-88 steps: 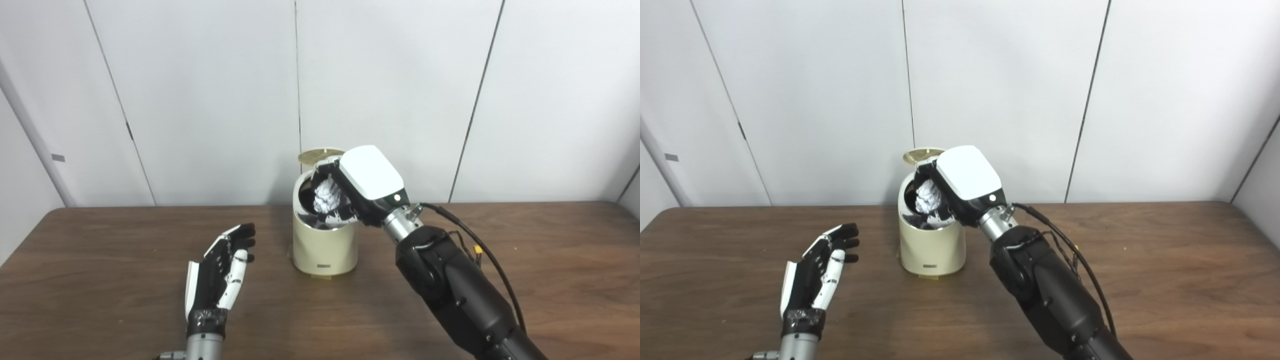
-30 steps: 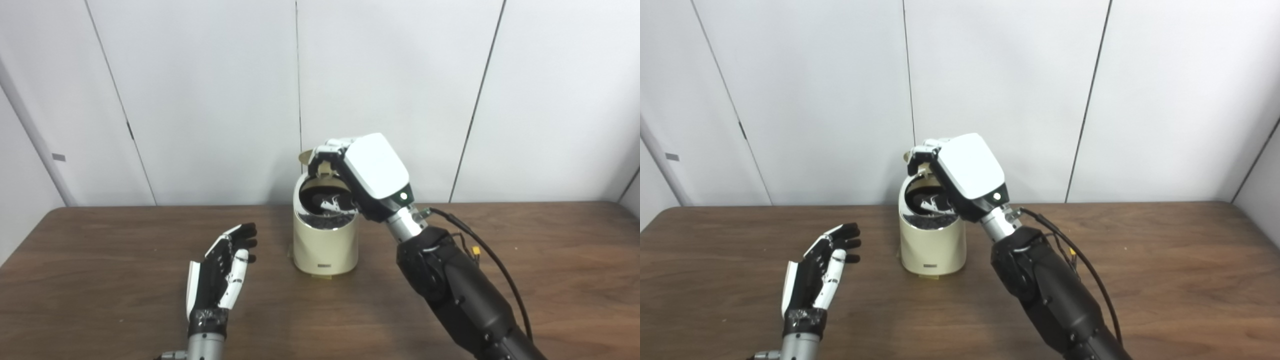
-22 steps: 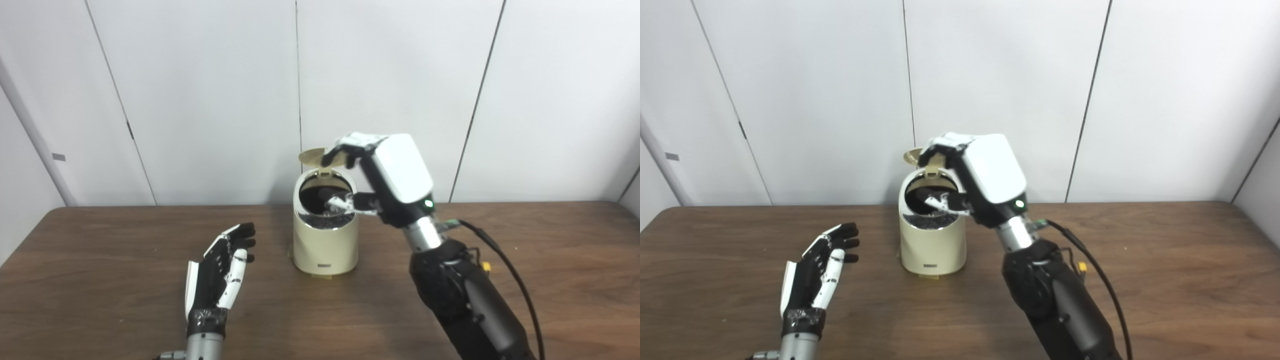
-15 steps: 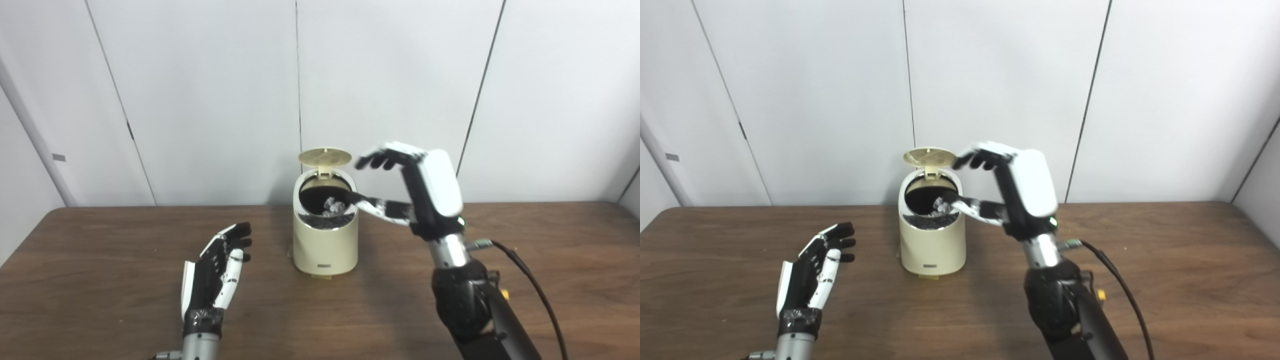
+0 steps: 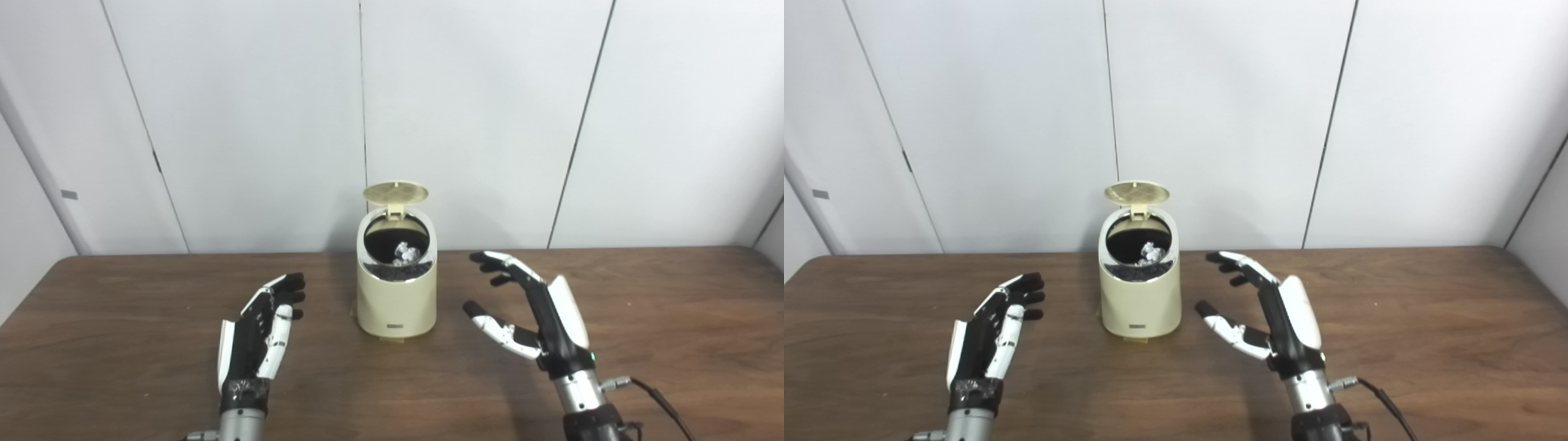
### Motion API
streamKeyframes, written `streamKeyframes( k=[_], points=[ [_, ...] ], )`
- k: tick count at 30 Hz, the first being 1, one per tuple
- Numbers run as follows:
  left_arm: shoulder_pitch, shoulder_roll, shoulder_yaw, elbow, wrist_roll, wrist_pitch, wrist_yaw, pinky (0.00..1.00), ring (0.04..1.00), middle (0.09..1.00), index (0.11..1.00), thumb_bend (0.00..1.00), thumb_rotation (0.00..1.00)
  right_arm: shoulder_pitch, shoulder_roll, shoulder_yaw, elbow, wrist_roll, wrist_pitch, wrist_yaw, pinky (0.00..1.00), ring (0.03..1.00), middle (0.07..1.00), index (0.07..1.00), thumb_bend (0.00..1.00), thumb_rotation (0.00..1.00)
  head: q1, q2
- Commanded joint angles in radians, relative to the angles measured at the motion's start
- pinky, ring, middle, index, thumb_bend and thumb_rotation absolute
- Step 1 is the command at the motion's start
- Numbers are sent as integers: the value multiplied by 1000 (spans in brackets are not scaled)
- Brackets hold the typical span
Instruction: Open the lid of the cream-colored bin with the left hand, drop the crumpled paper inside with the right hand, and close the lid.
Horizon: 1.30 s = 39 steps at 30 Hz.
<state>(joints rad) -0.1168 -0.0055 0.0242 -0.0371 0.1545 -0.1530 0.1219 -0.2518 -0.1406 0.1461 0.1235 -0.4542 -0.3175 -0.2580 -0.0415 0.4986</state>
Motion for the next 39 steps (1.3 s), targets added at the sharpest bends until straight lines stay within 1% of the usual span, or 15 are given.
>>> streamKeyframes(
  k=[1,3,7,11,14,15,19,22,23,24,26,28,32,36,39],
  points=[
    [-21,1,-1,-12,-4,-52,5,666,746,763,772,238,718,-29,5,-13,-3,15,-42,-5,624,743,773,772,211,731,1,0],
    [-15,4,0,-13,-2,-54,4,665,745,762,772,238,717,-22,10,-13,17,13,-62,-13,624,743,773,771,204,716,4,-1],
    [-9,8,3,-10,-7,-60,2,666,745,761,769,250,707,-10,23,-15,40,20,-89,-23,627,746,775,772,219,736,10,4],
    [-19,11,6,3,-15,-47,-4,659,737,756,760,241,694,-8,38,-18,85,26,-117,-32,628,739,778,776,238,759,15,-11],
    [-56,36,1,10,-8,-49,-20,648,741,759,761,257,693,-10,45,-15,134,10,-144,-58,618,741,777,768,221,693,21,-18],
    [-78,53,0,3,1,-39,-29,641,739,757,759,268,705,-12,44,-8,151,-3,-149,-74,620,744,777,767,216,678,23,-20],
    [-171,119,6,-28,39,3,-58,676,760,773,774,380,907,-20,37,13,202,-35,-152,-116,628,752,777,769,212,663,28,-25],
    [-239,162,8,-44,55,51,-74,702,776,782,779,512,987,-24,36,21,221,-36,-151,-127,637,757,780,773,214,631,33,-27],
    [-276,179,8,-60,49,97,-93,704,777,783,779,531,993,-24,36,27,226,-30,-152,-131,638,757,780,773,215,623,34,-28],
    [-300,190,7,-71,43,131,-107,735,800,799,797,602,996,-25,36,31,229,-25,-152,-135,645,763,781,774,209,555,34,-28],
    [-351,216,2,-92,54,190,-131,756,816,810,809,641,999,-25,36,38,236,-28,-152,-144,648,764,782,774,205,512,36,-30],
    [-408,249,-15,-113,113,243,-148,735,812,804,802,652,1000,-24,37,42,240,-31,-151,-147,644,763,783,776,199,453,38,-31],
    [-527,301,-62,-141,202,357,-209,787,842,822,814,730,1000,-25,35,50,251,-35,-151,-156,641,762,784,773,203,419,42,-36],
    [-600,325,-124,-155,298,406,-244,832,852,833,807,787,1000,-28,32,58,266,-32,-152,-174,613,743,772,758,212,402,41,-36],
    [-647,330,-166,-159,353,428,-273,790,825,817,786,806,1000,-30,28,62,272,-29,-152,-179,603,737,768,758,207,401,42,-39]
  ],
)
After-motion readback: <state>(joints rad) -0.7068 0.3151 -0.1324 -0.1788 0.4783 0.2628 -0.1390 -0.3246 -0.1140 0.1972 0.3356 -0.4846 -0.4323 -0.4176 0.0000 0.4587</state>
